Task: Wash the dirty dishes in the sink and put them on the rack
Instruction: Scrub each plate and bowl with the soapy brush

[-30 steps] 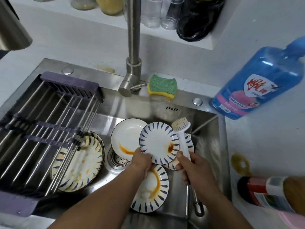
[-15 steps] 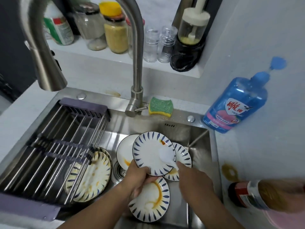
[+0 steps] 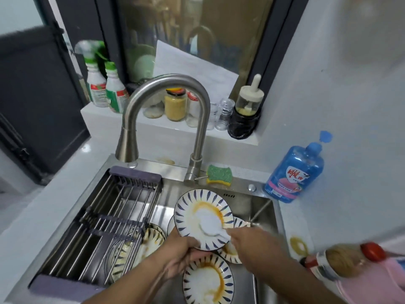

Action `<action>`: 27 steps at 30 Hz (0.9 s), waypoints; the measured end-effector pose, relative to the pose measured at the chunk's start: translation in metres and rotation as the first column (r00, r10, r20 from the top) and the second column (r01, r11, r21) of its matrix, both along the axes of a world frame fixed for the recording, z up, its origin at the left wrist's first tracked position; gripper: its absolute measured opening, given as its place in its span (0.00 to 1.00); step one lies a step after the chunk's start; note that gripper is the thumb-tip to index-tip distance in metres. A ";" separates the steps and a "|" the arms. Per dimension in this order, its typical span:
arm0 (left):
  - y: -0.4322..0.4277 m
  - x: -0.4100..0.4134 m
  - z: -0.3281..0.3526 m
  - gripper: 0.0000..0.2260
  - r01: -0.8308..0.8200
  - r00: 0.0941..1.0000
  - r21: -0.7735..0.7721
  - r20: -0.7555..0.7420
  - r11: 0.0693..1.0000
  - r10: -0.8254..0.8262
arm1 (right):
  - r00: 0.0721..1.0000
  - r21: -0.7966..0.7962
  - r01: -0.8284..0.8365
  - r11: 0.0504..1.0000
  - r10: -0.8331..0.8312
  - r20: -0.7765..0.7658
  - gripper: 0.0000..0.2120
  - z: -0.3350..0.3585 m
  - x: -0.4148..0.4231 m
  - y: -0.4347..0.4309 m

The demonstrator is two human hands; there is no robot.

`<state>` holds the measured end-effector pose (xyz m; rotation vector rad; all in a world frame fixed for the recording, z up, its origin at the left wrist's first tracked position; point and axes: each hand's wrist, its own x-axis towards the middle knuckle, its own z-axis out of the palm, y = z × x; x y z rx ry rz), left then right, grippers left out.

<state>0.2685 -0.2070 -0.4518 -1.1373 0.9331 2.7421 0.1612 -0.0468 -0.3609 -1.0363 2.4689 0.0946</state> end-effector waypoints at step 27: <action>-0.011 0.033 0.046 0.24 0.199 0.978 -0.081 -0.049 0.977 -0.204 | 0.997 -0.026 0.021 0.999 -0.019 0.079 0.18 0.057 0.027 -0.028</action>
